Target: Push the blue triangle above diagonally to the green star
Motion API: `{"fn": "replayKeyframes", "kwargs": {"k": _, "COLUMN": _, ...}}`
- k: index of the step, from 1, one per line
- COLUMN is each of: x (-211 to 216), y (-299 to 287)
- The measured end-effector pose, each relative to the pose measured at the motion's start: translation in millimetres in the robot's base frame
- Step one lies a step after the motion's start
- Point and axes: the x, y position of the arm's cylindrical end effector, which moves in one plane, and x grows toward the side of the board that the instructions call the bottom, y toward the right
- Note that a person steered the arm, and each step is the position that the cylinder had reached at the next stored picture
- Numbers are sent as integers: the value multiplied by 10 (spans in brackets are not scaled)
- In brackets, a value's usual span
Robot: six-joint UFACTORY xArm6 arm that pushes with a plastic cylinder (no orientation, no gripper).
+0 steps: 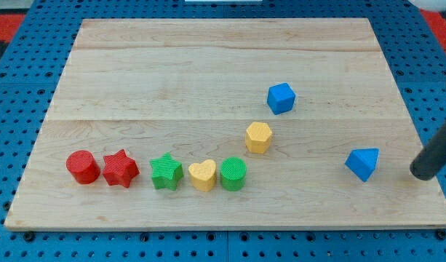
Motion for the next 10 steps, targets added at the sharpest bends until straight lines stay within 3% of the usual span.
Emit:
{"fn": "replayKeyframes", "kwargs": {"k": 1, "x": 282, "y": -552}}
{"fn": "replayKeyframes", "kwargs": {"k": 2, "x": -119, "y": -749}}
{"fn": "replayKeyframes", "kwargs": {"k": 3, "x": -457, "y": -301}}
{"fn": "replayKeyframes", "kwargs": {"k": 4, "x": -744, "y": -693}}
{"fn": "replayKeyframes", "kwargs": {"k": 5, "x": -611, "y": -960}}
{"fn": "replayKeyframes", "kwargs": {"k": 7, "x": -1306, "y": -2099}}
{"fn": "replayKeyframes", "kwargs": {"k": 8, "x": -1101, "y": -1726}}
{"fn": "replayKeyframes", "kwargs": {"k": 9, "x": -247, "y": -1346}}
{"fn": "replayKeyframes", "kwargs": {"k": 10, "x": 569, "y": -2227}}
